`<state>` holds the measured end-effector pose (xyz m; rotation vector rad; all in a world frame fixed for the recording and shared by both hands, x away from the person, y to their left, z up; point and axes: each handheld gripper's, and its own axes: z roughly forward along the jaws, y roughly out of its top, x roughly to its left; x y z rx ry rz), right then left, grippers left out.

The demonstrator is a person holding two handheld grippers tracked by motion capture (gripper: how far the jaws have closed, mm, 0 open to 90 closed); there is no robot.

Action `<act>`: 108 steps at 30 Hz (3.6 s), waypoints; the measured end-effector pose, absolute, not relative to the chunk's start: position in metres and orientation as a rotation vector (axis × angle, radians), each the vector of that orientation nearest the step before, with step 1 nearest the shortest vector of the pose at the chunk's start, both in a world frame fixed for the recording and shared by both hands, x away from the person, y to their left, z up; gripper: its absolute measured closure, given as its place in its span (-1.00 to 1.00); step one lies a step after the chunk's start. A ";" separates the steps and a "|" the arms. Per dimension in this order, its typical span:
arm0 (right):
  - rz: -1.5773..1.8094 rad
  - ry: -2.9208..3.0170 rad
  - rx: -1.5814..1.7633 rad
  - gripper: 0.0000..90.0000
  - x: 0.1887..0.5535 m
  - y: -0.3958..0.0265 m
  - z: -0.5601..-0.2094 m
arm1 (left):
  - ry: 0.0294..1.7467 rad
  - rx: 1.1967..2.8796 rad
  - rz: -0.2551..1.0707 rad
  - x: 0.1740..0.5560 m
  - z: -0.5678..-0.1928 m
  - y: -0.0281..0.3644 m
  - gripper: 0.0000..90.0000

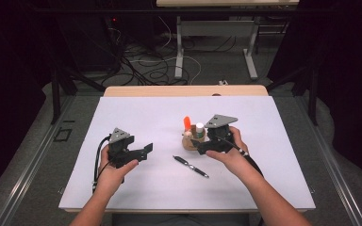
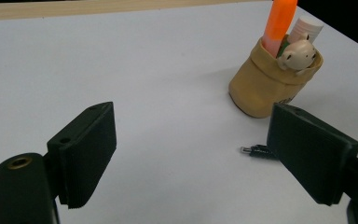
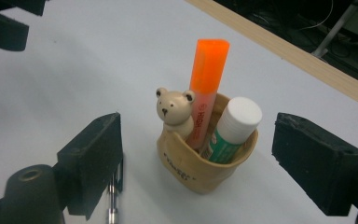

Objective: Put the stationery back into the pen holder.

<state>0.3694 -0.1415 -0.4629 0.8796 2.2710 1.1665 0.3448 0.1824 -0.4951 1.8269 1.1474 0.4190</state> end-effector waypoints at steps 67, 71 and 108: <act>0.743 2.809 0.782 0.32 0.352 -0.123 -0.523 | 1.169 2.023 0.319 0.343 -0.509 0.171 -0.49; 0.706 2.827 0.768 0.37 0.351 -0.121 -0.525 | 1.171 2.025 0.320 0.342 -0.509 0.171 -0.50; 0.587 2.875 0.856 0.78 0.350 -0.118 -0.533 | 1.183 2.023 0.296 0.344 -0.510 0.174 -0.50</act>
